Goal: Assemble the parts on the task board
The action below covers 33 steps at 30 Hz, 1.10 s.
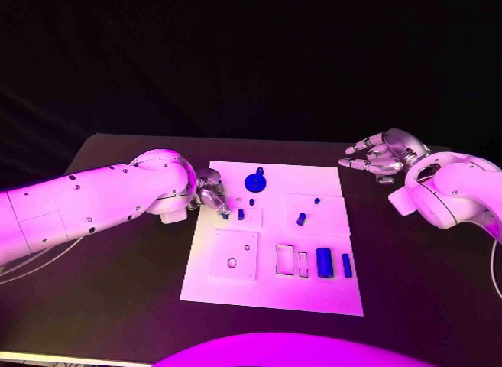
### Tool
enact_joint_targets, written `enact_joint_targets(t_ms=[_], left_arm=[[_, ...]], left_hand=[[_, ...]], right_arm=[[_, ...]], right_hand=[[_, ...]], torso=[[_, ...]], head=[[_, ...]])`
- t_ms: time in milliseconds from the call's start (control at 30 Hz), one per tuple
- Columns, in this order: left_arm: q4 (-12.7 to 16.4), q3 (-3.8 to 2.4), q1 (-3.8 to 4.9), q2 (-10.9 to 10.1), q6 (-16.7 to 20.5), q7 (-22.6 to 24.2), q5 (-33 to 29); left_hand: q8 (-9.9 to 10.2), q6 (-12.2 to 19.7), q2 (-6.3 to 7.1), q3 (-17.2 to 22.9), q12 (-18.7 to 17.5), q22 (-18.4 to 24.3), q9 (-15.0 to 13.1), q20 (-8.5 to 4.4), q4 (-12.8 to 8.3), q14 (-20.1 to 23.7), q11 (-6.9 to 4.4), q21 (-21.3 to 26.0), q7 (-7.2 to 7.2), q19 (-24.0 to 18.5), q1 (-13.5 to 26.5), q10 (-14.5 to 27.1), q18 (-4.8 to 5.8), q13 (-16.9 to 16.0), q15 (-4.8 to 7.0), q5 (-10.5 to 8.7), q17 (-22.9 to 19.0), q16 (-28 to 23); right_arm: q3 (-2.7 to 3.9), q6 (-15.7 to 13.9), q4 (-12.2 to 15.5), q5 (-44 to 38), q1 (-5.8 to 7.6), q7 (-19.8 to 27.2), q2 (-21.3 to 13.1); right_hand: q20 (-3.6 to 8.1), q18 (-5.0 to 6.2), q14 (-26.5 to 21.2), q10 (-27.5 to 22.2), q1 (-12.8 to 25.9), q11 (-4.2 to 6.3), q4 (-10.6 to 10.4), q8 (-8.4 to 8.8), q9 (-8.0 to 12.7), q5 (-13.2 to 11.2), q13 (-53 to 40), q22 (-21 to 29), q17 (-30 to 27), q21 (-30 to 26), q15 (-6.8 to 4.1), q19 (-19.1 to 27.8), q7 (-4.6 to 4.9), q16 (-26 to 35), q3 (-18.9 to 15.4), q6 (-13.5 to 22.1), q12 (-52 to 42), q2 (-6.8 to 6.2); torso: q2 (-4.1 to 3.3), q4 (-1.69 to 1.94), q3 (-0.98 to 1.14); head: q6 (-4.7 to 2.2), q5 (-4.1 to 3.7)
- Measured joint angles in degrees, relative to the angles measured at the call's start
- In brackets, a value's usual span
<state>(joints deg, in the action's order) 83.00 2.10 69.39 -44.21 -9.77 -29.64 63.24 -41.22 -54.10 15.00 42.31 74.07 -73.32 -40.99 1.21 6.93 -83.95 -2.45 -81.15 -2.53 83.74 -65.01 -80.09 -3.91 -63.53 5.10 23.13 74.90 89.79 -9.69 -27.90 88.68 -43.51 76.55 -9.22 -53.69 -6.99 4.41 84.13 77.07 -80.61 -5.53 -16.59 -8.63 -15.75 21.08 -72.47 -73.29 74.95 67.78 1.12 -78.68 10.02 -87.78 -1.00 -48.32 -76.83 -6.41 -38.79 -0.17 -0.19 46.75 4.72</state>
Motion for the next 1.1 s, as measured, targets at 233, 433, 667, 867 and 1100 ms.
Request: enact_joint_targets(t_ms=[233, 433, 667, 867, 1100], left_arm=[[-0.23, 0.03, -0.03, 0.1, 0.19, -0.11, -0.59], [-0.69, 0.04, -0.03, 0.16, 0.39, -0.3, -0.9], [-0.96, 0.15, -0.1, 0.29, 0.51, -0.47, -1.13], [-1.25, 0.17, -0.12, 0.32, 0.53, -0.68, -1.19], [-1.38, 0.17, -0.14, 0.3, 0.61, -0.85, -1.22]], left_hand=[[-0.03, -0.3, 0.36, -0.99, 0.0, -0.03, -0.02, -0.1, -0.99, -0.08, -0.01, 0.0, 0.49, 0.1, 1.0, 0.0, 0.0, 0.0, 0.34, -1.2, 0.0, 0.0], [0.53, -2.13, -0.39, -6.85, -0.01, -0.14, 0.52, -0.52, 0.02, 0.01, -0.85, 0.0, 2.37, 0.09, 2.36, 0.03, 0.01, -0.25, 0.44, -2.3, 0.0, 0.0], [0.9, -2.33, -0.7, -10.92, -0.25, -0.17, 0.69, -0.52, 2.86, 0.01, -0.62, 0.0, 2.12, 0.09, 2.92, 0.27, 0.0, -0.04, 0.44, -2.27, 0.0, 0.0], [0.9, -2.33, -0.46, -12.51, -0.48, -0.16, 0.7, -0.52, 3.82, 0.01, -0.62, 0.0, 2.12, 0.09, 3.16, 0.26, 0.01, 0.17, 0.43, -2.27, 0.05, 0.0], [1.12, -2.33, -0.46, -13.71, -0.48, -0.16, 0.69, -0.51, 5.03, 0.01, -0.42, 0.0, 2.12, 0.09, 3.16, 0.46, 0.0, 0.27, 0.43, -2.65, 0.04, 0.0]], right_arm=[[0.0, 0.0, -0.03, 0.0, 0.0, 0.01, 0.0], [0.0, -0.01, -0.05, 0.0, -0.01, 0.03, 0.01], [0.0, -0.01, -0.06, 0.0, -0.01, 0.05, 0.0], [0.0, -0.01, -0.07, 0.0, -0.02, 0.06, -0.03], [0.0, -0.01, -0.08, 0.0, -0.04, 0.07, -0.03]], right_hand=[[0.0, 0.0, 0.0, 0.0, 0.0, 0.0, 0.0, 0.0, 0.0, 0.0, 0.0, 0.0, 0.0, 0.0, 0.0, 0.0, 0.0, 0.0, 0.0, 0.0, 0.0, 0.0], [0.0, 0.0, 0.0, 0.0, 0.24, 0.0, 0.0, 0.0, 0.11, 0.0, 0.16, 0.08, -0.01, -0.24, 0.0, 0.0, 0.0, 0.23, 0.0, 0.0, 0.0, 0.24], [0.0, 0.0, 0.0, 0.0, 0.24, 0.0, 0.0, 0.0, 0.11, 0.0, 0.16, 0.08, -0.01, -0.24, 0.0, 0.0, 0.0, 0.23, 0.0, 0.0, 0.0, 0.24], [0.0, 0.0, 0.0, 0.0, 0.24, 0.0, 0.0, 0.0, 0.11, 0.0, 0.16, 0.08, -0.02, -0.24, 0.0, 0.0, 0.0, 0.23, 0.0, 0.0, 0.0, 0.24], [0.0, 0.0, 0.0, 0.0, 0.24, 0.0, 0.0, 0.0, 0.11, 0.0, 0.15, 0.08, -0.02, -0.24, 0.0, 0.0, 0.0, 0.23, 0.0, 0.0, 0.0, 0.24]], torso=[[0.0, 0.0, -0.01], [0.01, 0.0, 0.01], [0.01, 0.0, 0.02], [0.01, -0.01, 0.02], [0.02, -0.01, 0.01]], head=[[-0.02, -0.05], [-0.03, -0.09], [-0.06, -0.18], [-0.1, -0.18], [-0.15, -0.15]])
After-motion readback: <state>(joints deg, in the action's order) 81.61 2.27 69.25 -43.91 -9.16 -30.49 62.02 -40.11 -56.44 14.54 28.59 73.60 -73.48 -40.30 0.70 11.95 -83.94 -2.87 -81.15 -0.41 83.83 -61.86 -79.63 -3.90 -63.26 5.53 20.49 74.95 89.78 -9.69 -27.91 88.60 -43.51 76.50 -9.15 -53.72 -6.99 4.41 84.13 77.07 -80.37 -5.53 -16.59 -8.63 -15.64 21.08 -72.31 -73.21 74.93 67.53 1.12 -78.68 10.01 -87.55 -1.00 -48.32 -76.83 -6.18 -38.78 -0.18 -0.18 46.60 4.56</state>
